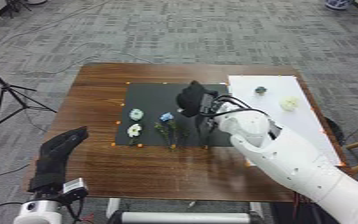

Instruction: Arrange flowers

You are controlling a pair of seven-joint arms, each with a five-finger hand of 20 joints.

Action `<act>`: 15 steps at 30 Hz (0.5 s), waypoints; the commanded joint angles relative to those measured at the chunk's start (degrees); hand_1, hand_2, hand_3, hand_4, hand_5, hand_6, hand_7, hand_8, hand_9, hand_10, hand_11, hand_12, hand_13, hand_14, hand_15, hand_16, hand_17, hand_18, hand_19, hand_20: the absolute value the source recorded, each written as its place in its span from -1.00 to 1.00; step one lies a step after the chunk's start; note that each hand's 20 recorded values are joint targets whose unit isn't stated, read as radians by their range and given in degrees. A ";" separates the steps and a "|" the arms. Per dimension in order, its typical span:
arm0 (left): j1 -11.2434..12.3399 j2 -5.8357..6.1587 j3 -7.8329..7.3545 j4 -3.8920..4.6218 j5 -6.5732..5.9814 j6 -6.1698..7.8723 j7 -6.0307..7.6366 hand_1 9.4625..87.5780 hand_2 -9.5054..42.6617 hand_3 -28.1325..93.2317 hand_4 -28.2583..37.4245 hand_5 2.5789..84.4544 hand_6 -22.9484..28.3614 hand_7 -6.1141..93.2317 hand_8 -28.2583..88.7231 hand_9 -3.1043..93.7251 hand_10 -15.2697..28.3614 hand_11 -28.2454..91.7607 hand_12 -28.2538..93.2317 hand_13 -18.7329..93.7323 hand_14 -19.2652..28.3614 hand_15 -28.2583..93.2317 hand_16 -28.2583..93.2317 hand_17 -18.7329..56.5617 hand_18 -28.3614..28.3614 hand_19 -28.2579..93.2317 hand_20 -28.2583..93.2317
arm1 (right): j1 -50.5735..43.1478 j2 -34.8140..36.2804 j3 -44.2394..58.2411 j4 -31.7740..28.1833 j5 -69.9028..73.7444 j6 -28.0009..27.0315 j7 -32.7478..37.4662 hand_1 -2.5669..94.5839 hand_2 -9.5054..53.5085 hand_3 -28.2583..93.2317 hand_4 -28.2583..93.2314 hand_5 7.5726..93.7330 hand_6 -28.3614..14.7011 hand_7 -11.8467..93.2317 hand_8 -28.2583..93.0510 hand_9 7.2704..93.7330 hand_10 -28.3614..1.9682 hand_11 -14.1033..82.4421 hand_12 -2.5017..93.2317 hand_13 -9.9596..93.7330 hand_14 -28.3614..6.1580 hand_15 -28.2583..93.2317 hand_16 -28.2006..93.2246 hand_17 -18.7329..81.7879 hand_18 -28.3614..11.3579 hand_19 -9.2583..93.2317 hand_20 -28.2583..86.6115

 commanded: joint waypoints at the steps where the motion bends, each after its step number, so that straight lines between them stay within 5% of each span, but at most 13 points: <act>1: -0.58 0.04 0.25 0.11 -0.15 -0.53 -0.35 -0.46 -0.80 0.65 -0.71 0.20 -0.01 -0.49 -0.69 0.04 0.30 -0.17 -0.37 -0.06 0.44 -0.31 -0.51 -0.47 0.47 -0.39 -0.26 | 0.22 -2.30 1.74 1.30 -1.04 -3.32 -0.19 0.16 -0.97 0.50 -0.91 0.54 0.53 -0.14 -0.52 0.75 0.32 -0.44 -0.21 0.41 0.05 0.29 0.06 -0.08 -0.51 0.47 0.49; 9: -0.96 -0.03 0.23 0.24 0.29 -0.70 -1.11 -0.46 -0.82 0.64 -0.70 0.19 0.00 -0.49 -0.69 0.04 0.30 -0.18 -0.37 -0.07 0.44 -0.31 -0.51 -0.47 0.47 -0.39 -0.26 | 0.91 -1.99 3.58 0.39 -1.45 -7.16 -1.75 -0.09 -1.00 0.57 -0.84 0.36 0.41 -0.24 -0.51 0.51 0.12 -0.24 -0.47 0.32 -0.06 0.31 0.05 -0.14 -0.55 0.46 0.49; 15: -1.15 0.14 0.38 0.42 0.33 -2.02 -0.89 -0.48 -0.87 0.64 -0.69 0.18 0.00 -0.50 -0.69 0.03 0.29 -0.18 -0.37 -0.07 0.44 -0.32 -0.51 -0.47 0.47 -0.40 -0.26 | 2.07 -0.12 4.24 -3.07 -0.02 -10.70 -0.62 -0.34 -1.00 0.68 -0.84 0.30 0.37 -0.30 -0.74 0.43 0.05 -0.26 -0.48 0.27 -0.16 0.32 0.03 -0.17 -0.59 0.43 0.49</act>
